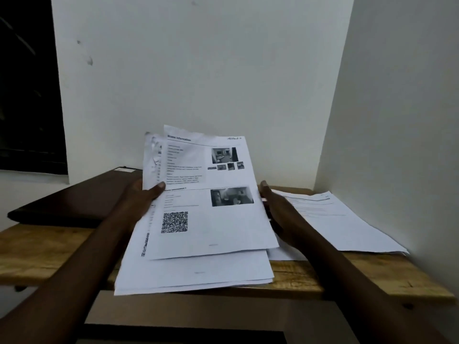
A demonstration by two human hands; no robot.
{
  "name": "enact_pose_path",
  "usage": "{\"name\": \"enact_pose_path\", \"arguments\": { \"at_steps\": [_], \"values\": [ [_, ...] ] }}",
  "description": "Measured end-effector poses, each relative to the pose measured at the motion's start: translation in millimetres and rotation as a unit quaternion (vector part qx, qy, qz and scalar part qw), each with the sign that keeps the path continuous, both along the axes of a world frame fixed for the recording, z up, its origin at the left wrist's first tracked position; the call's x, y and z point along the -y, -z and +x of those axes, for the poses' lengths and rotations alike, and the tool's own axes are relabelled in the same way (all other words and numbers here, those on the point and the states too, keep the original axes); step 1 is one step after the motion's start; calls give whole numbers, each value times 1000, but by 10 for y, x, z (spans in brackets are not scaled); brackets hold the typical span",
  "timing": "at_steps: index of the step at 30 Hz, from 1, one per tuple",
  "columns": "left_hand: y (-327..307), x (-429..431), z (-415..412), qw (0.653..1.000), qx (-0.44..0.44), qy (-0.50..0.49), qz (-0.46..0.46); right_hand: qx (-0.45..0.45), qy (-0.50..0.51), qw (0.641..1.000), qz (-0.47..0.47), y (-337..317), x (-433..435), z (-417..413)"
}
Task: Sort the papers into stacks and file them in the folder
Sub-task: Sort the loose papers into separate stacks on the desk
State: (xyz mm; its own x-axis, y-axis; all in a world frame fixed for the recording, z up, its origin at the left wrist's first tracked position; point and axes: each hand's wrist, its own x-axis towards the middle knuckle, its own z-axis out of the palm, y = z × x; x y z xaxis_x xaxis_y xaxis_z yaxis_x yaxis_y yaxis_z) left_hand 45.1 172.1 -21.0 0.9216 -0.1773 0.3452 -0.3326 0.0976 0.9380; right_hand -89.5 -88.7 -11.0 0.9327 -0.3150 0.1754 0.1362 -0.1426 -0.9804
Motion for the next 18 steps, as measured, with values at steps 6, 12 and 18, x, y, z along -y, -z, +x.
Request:
{"name": "enact_pose_path", "arguments": {
  "at_steps": [6,12,18],
  "values": [
    [19,-45,-83,1000,14,-24,-3,68,62,990,-108,88,-79,146],
    [7,-41,-163,999,23,-24,22,22,136,976,-168,215,14,154],
    [30,-39,-194,998,24,-44,39,15,147,970,-191,243,93,152]
  ]
}}
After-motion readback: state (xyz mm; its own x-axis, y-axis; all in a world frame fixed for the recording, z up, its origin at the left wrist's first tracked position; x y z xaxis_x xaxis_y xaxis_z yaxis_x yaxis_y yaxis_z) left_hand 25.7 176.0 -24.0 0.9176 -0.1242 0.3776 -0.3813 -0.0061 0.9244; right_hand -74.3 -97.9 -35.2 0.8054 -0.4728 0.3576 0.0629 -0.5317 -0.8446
